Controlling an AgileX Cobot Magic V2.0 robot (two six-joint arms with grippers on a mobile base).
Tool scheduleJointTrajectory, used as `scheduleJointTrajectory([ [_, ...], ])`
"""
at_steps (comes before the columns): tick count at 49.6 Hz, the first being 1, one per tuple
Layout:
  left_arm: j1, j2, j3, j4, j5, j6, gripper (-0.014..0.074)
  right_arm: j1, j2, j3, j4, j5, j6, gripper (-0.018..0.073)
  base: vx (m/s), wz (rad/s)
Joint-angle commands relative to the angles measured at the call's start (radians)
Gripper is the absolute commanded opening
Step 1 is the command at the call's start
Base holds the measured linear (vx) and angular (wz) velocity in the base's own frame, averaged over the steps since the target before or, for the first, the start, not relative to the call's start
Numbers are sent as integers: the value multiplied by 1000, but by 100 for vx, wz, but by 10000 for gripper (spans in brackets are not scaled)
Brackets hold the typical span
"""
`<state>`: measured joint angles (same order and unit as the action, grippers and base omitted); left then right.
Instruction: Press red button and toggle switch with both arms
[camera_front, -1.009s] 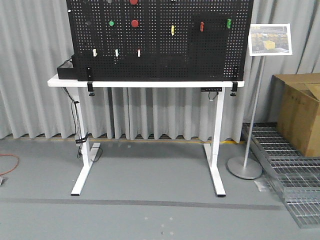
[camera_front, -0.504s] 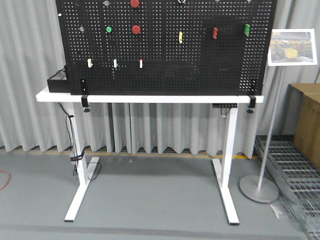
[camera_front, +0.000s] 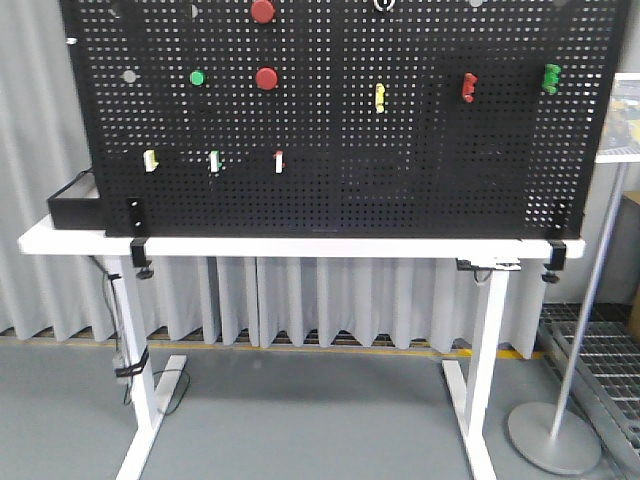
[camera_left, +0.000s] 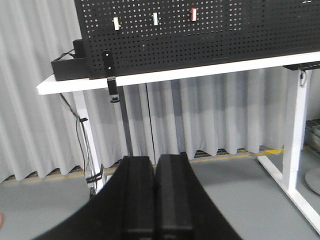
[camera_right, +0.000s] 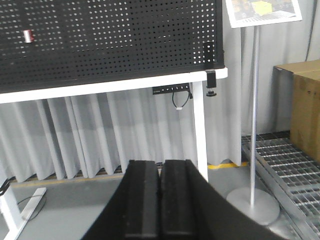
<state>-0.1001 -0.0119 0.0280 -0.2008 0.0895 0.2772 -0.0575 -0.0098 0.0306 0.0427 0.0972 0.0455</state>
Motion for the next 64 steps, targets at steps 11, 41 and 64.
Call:
scheduleJointTrajectory([
  [11,-1,-15,34,-4,-79,-9,2,-5,-18,11,-9,-78,-5,-3,47,-3],
  [41,-1,-15,34,-4,-79,-9,2,-5,-18,11,-9,-78,-5,-3,44,3],
  [64,-1,-15,34,-4,-79,-9,2,-5,-18,11,-9,-78,-5,-3,34,1],
])
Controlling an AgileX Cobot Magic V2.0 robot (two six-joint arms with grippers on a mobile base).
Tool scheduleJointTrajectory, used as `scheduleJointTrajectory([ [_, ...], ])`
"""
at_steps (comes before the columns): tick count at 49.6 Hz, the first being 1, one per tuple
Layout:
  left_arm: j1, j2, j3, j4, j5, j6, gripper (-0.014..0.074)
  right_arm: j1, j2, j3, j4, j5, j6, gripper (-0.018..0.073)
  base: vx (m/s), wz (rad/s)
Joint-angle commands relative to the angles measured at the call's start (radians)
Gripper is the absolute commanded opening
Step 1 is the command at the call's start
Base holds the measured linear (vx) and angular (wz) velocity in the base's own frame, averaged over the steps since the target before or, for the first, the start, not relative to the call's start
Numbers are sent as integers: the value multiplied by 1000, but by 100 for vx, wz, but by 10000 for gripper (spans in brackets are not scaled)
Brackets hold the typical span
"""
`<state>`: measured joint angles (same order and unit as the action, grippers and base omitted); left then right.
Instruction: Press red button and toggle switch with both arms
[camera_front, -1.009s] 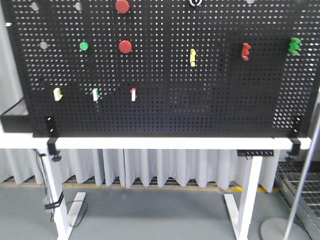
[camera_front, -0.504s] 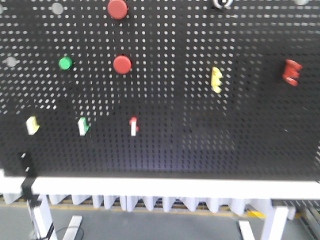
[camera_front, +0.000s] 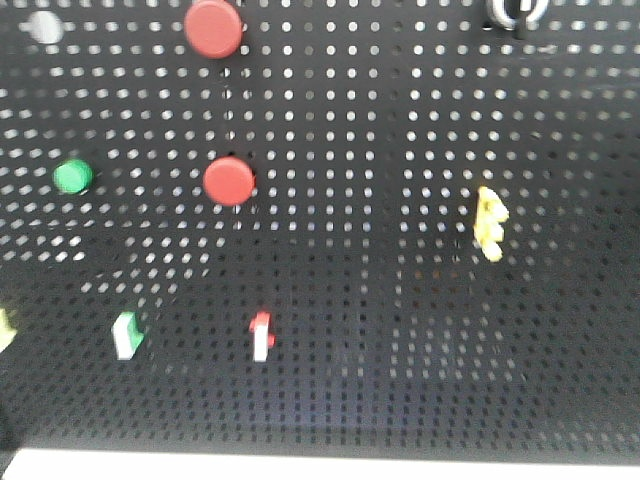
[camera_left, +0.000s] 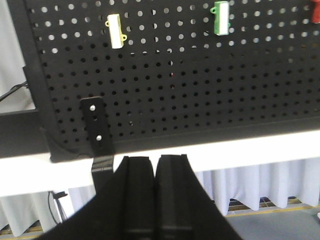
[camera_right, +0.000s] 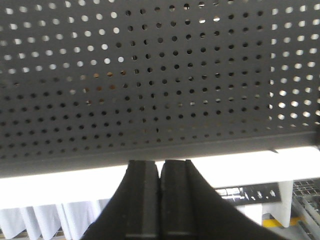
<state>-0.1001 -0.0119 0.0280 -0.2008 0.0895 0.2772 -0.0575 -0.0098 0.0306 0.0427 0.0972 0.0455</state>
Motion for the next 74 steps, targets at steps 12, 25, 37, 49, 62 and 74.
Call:
scheduleJointTrajectory([
  [12,-1,-15,34,-4,-79,-9,2,-5,-18,11,-9,-78,-5,-3,13,-1],
  [25,-1,-15,34,-4,-79,-9,2,-5,-18,11,-9,-78,-5,-3,4,-1],
  [37,-1,-15,34,-4,-79,-9,2,-5,-18,11,-9,-78,-5,-3,0,0],
  [49,-1,-15,34,-4,-79,-9,2,-5,-18,11,-9,-115,-5,-3,0,0],
  [62,-1,-15,25,-9,-137,-26,2,-5,-18,9,-4,-232,-3,-3,0,0],
  [74,-1,-4,-138,-71,-193,-122,2,-5,1,-199,-1,-232,-8,-3,0,0],
])
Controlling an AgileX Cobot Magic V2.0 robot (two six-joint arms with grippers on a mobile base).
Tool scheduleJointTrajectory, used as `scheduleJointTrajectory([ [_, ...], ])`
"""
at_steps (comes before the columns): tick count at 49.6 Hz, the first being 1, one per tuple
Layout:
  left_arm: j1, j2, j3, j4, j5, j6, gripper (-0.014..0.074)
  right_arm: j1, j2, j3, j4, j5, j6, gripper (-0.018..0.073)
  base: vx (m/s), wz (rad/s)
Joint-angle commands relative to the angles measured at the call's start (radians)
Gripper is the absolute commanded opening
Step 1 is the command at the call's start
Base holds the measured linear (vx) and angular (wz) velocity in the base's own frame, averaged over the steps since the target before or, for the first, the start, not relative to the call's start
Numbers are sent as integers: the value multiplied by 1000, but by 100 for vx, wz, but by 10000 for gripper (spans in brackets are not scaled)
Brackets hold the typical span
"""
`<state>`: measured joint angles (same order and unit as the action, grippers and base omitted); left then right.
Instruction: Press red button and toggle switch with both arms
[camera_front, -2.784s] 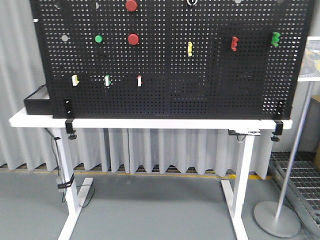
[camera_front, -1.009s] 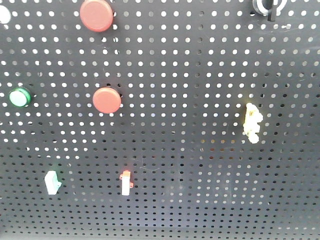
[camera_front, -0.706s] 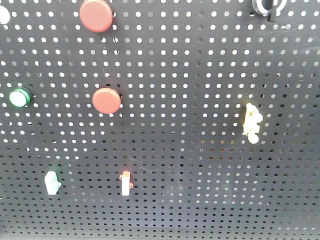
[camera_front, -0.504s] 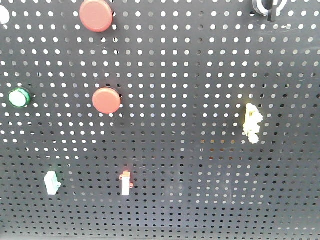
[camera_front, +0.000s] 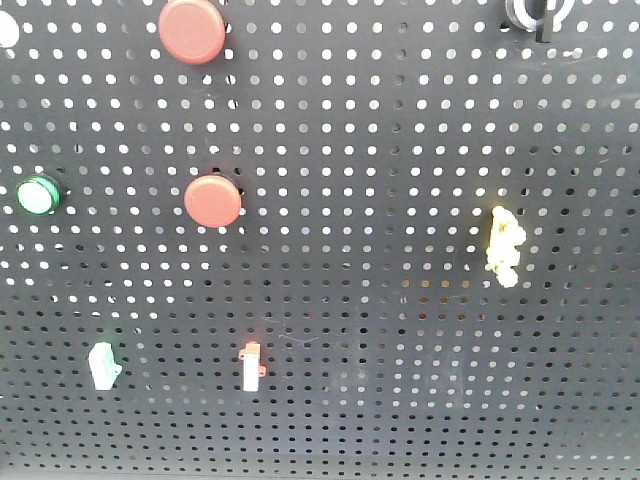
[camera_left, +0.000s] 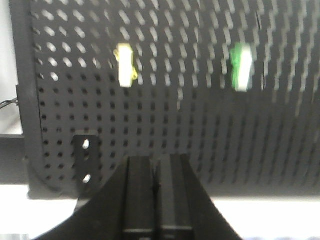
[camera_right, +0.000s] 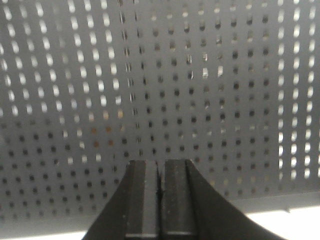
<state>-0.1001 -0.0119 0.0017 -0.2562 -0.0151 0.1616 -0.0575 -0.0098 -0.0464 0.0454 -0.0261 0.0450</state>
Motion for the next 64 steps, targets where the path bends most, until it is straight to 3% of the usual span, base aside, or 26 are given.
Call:
scheduleJointTrajectory([
  [1,-1,1,-133,-15,-81,3,2,-5,14,-160,-4,-109,-8,-3,0,0],
  [10,-1,210,-507,-16,15,19,2,-5,213,-515,-36,-6,-35,-3,0,-1],
  [16,-1,416,-791,3,160,106,2,-5,391,-760,-37,117,-45,-3,0,0],
  [22,-1,550,-963,3,259,141,2,-5,499,-902,-33,190,-38,-3,0,0],
  [33,-1,638,-1088,-30,178,111,2,-5,561,-947,-29,210,-36,-3,0,0],
  [37,-2,647,-1121,-105,191,93,2,-5,562,-947,1,217,-13,-3,0,0],
  [41,-3,675,-1166,-160,286,127,2,-5,562,-947,59,223,15,-3,0,0],
  [47,-32,758,-1234,-325,458,328,2,-5,565,-947,120,220,19,-3,0,0],
  [57,-119,938,-1362,-826,665,793,2,-5,584,-947,124,225,19,-3,0,0],
  [58,-150,1048,-1449,-939,714,896,2,-5,592,-947,125,231,19,-3,0,0],
  [64,-173,1140,-1536,-946,715,892,2,-5,592,-947,133,244,19,-3,0,0],
])
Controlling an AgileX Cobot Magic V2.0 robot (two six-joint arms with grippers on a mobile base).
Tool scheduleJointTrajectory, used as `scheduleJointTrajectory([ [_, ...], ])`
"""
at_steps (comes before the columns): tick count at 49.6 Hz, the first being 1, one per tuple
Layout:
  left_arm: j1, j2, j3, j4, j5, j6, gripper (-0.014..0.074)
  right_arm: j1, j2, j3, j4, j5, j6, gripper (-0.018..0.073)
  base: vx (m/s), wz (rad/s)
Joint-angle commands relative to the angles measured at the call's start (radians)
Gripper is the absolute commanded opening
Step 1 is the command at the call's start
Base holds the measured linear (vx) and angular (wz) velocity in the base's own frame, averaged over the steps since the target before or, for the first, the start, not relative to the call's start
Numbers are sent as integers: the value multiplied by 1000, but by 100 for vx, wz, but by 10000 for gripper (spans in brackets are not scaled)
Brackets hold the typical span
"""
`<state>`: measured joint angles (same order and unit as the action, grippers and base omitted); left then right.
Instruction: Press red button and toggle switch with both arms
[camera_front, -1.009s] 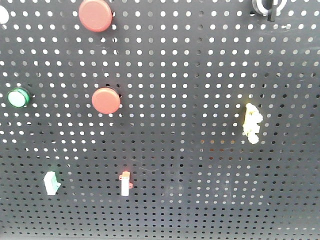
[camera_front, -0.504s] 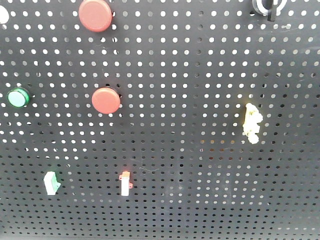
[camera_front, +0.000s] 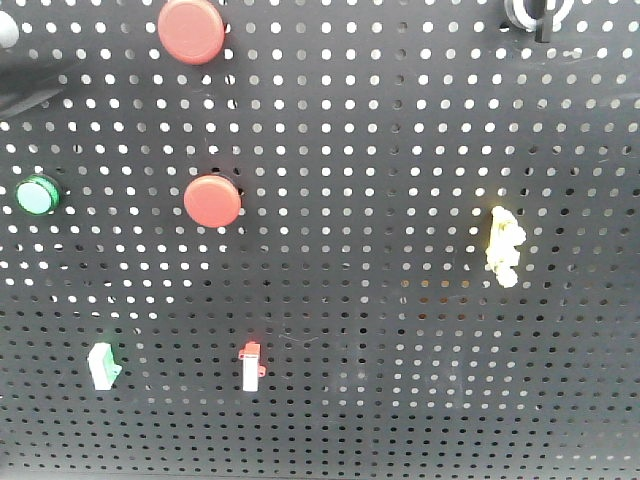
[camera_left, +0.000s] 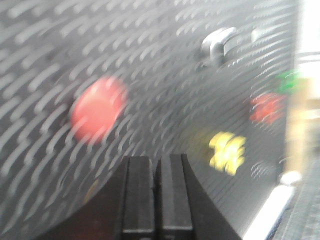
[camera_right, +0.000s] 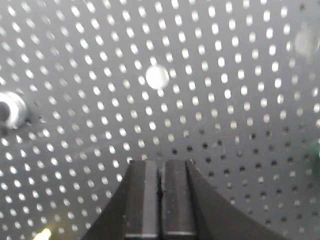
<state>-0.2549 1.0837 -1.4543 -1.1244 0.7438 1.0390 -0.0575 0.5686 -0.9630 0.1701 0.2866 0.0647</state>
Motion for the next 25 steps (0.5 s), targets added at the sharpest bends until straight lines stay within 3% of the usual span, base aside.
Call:
scheduleJointTrajectory([
  [1,-21,60,-95,-78,-44,15,2,-5,14,-30,8,-68,-1,-3,0,0],
  [25,-28,247,-218,-73,-162,-11,2,-5,14,-30,18,-37,-3,-3,0,0],
])
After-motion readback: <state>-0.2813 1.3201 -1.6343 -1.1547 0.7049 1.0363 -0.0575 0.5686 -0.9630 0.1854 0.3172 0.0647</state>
